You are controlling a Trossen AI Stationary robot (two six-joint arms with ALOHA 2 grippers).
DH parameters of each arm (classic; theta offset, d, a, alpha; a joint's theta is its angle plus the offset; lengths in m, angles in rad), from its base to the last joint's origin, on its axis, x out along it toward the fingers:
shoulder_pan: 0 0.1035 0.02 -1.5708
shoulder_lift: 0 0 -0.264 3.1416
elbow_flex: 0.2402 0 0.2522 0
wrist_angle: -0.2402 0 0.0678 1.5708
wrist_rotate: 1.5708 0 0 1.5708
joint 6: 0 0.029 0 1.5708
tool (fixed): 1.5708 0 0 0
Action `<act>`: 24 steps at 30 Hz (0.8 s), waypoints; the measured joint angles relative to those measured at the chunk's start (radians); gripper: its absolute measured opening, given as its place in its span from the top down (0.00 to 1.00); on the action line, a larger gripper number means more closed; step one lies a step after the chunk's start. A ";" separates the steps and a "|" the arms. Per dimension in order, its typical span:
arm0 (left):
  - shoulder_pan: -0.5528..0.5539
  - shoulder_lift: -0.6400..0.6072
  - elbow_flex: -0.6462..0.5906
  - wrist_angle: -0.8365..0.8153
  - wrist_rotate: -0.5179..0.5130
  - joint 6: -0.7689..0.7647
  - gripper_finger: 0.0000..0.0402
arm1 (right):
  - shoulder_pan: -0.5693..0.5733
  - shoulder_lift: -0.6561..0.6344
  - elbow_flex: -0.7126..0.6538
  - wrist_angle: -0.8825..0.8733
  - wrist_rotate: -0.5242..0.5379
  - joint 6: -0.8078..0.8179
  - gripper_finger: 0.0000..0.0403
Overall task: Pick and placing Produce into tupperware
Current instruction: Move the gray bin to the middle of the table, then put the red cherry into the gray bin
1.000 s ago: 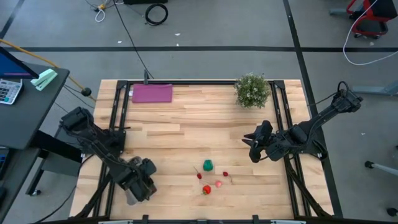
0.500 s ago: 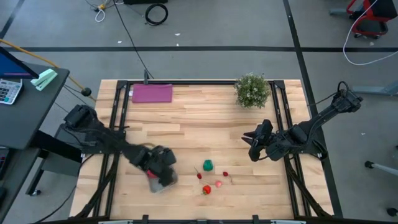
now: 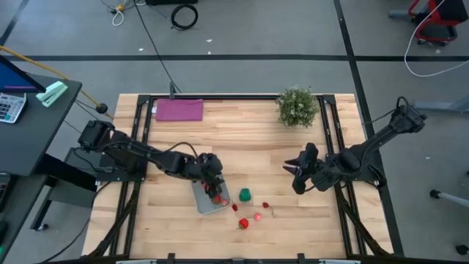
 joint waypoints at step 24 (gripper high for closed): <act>-0.042 -0.001 0.431 -0.276 0.008 0.271 0.69 | 0.204 0.557 0.000 0.417 -0.185 0.378 0.74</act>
